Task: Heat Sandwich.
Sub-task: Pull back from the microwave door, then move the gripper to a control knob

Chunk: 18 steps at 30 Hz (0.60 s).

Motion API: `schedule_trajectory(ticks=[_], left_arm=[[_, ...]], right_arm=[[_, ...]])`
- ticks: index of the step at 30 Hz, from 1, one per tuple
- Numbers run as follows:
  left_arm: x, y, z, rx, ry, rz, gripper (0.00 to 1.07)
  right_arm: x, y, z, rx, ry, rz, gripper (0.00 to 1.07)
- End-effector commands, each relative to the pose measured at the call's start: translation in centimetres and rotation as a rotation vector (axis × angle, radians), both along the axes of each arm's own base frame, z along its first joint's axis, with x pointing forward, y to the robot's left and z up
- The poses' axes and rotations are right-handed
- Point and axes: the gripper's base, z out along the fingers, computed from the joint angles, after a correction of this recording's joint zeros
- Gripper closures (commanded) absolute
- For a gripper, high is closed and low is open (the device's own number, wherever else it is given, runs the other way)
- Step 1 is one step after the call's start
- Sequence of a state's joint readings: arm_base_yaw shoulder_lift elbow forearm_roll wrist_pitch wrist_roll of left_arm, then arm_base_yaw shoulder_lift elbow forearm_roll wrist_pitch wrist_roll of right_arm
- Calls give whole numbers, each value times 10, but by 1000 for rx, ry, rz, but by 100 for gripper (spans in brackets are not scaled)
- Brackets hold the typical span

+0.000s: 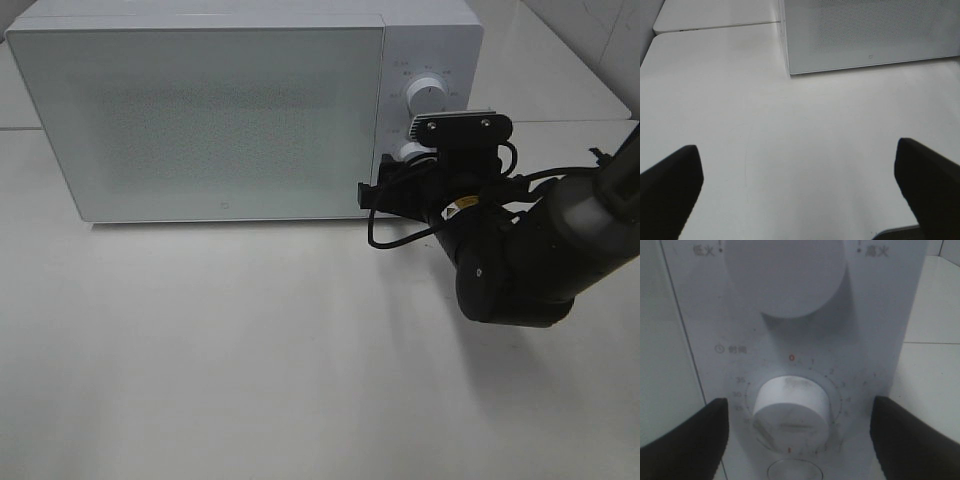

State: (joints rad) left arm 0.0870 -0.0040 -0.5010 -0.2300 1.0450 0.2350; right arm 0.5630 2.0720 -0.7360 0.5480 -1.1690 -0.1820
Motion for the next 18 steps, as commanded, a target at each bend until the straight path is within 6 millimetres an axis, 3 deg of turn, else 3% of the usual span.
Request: schedule_trajectory(ticks=[1, 7, 16, 18], left_arm=[[-4, -1, 0, -9, -30, 1, 5], [-4, -1, 0, -9, -30, 1, 5], [-4, -1, 0, -9, -30, 1, 5], [-4, -1, 0, -9, -30, 1, 5]], right_arm=[[3, 2, 3, 5, -14, 12, 36], [3, 2, 3, 5, -14, 12, 44], [3, 3, 12, 19, -33, 13, 63], [3, 3, 12, 19, -30, 13, 75]])
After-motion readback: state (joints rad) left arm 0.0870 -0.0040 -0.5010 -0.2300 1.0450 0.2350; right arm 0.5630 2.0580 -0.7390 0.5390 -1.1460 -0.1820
